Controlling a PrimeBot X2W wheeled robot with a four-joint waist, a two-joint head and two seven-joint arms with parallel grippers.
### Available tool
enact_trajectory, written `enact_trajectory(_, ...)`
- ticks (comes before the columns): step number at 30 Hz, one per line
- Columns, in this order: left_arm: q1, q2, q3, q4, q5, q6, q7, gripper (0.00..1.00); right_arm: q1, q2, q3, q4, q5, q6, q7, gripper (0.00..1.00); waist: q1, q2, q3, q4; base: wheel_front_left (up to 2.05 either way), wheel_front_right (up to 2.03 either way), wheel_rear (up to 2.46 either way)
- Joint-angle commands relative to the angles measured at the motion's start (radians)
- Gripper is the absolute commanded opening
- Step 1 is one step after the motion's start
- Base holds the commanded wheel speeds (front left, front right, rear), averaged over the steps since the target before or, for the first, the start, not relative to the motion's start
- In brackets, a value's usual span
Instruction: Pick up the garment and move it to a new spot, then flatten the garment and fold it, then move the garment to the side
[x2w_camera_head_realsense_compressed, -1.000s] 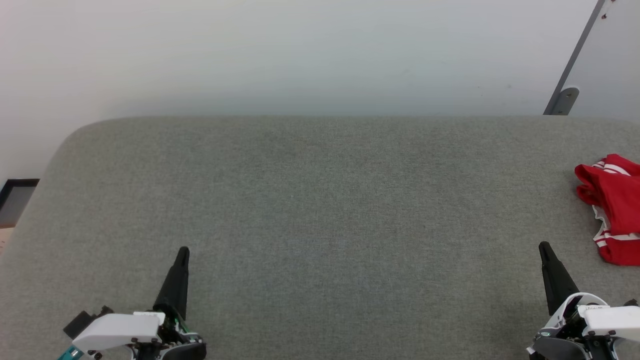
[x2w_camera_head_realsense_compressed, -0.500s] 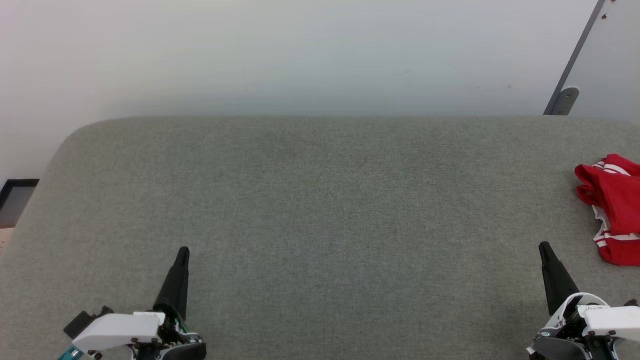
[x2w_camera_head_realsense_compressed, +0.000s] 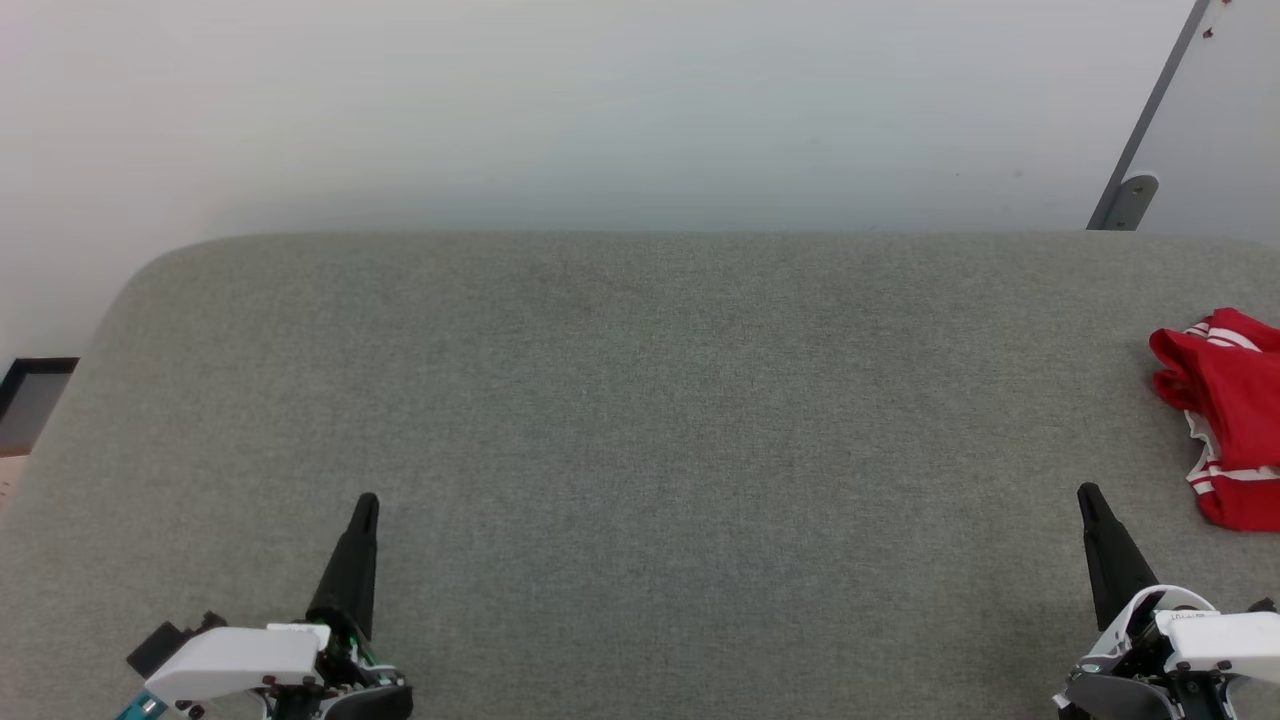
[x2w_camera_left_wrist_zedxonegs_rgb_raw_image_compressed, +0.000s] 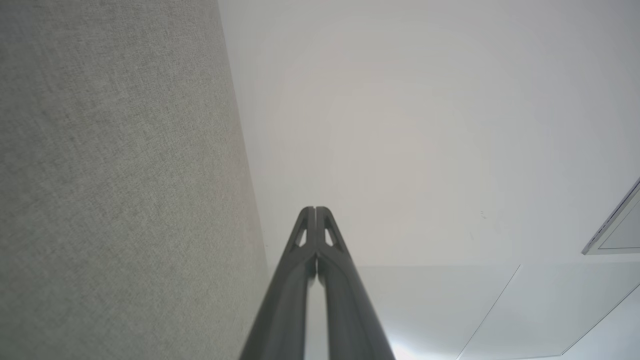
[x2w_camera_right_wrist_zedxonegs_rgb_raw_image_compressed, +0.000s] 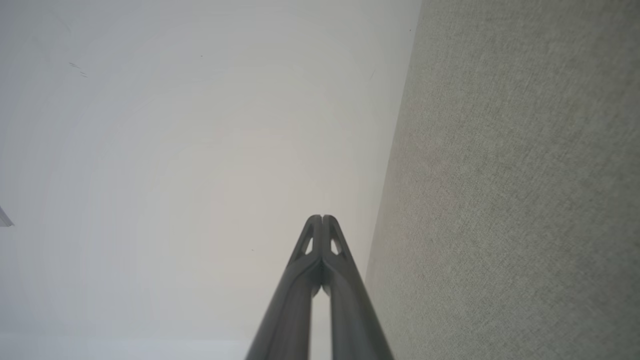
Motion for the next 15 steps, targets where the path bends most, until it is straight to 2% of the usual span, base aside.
enact_trajectory(1, -0.008, 0.000, 0.000, -0.001, -0.003, -0.003, 0.002, 0.00, -0.002, 0.002, 0.000, -0.003, 0.005, -0.001, 0.002, 0.00, 0.0000, 0.0000, 0.000, 0.000, 0.00, 0.00, 0.00)
enact_trajectory(15, -0.008, 0.000, 0.000, -0.001, -0.003, -0.003, 0.002, 0.00, -0.002, 0.002, 0.000, -0.003, 0.005, -0.001, 0.002, 0.00, 0.0000, 0.0000, 0.000, 0.000, 0.00, 0.00, 0.00)
